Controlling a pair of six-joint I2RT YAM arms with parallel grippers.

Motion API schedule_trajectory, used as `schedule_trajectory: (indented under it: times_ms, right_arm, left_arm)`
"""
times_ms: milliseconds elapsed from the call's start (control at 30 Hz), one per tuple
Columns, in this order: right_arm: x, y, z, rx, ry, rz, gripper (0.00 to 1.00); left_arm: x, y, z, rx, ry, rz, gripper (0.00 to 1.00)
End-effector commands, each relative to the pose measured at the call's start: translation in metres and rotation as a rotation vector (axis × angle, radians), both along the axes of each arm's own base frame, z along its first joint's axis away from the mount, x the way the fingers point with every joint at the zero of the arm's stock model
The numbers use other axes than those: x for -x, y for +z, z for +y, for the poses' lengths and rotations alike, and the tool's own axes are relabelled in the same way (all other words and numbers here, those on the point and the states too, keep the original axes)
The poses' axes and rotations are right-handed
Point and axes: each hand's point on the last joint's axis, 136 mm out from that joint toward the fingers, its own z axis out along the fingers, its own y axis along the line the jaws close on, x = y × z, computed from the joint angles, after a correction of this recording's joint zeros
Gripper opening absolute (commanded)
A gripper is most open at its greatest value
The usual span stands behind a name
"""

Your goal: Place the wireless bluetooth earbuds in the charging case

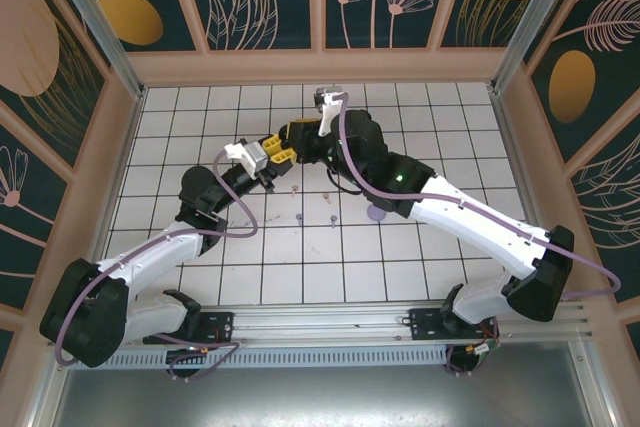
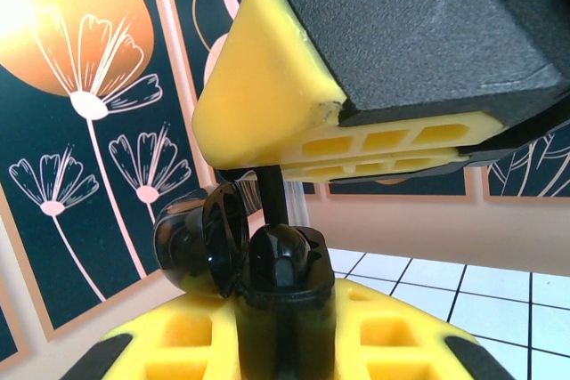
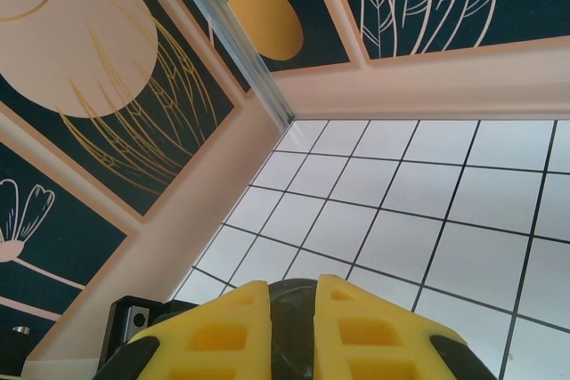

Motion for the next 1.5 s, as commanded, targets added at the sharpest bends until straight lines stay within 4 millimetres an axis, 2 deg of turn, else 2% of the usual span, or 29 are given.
schedule_trajectory:
  times_ms: [0, 633, 700, 733, 867, 1133, 1233, 1333, 1400, 1467]
  right_arm:
    - [0.005, 0.0, -0.004, -0.026, 0.013, 0.016, 0.15]
    - [0.011, -0.018, 0.0, 0.052, 0.068, 0.014, 0.14]
    - [0.01, -0.022, 0.001, 0.059, 0.062, 0.026, 0.18]
    - [0.008, -0.022, 0.001, 0.058, 0.051, 0.029, 0.24]
    - [0.001, -0.002, -0.008, 0.022, 0.009, 0.011, 0.44]
    - [-0.002, 0.055, -0.037, -0.08, -0.034, -0.056, 0.64]
    - [-0.007, 0.062, -0.047, -0.095, -0.039, -0.045, 0.64]
    - [-0.017, 0.057, -0.052, -0.081, -0.033, -0.001, 0.61]
    - [-0.025, 0.05, -0.05, -0.054, -0.02, 0.029, 0.54]
    - [-0.035, 0.04, -0.044, -0.01, -0.014, 0.064, 0.41]
  left_arm:
    - [0.004, 0.026, -0.002, 0.039, -0.016, -0.058, 0.0]
    - [0.007, 0.03, -0.002, 0.042, -0.027, -0.07, 0.0]
    - [0.007, 0.031, -0.002, 0.045, -0.027, -0.067, 0.0]
    - [0.006, 0.029, -0.002, 0.042, -0.027, -0.063, 0.0]
    - [0.005, 0.024, -0.003, 0.039, -0.027, -0.045, 0.0]
    - [0.003, 0.011, -0.003, 0.03, -0.022, -0.015, 0.0]
    - [0.003, 0.005, -0.003, 0.027, -0.026, -0.002, 0.0]
    - [0.003, -0.001, -0.003, 0.022, -0.03, 0.01, 0.0]
    - [0.004, -0.005, -0.005, 0.015, -0.04, 0.016, 0.0]
    - [0.005, -0.008, -0.007, 0.003, -0.052, 0.025, 0.0]
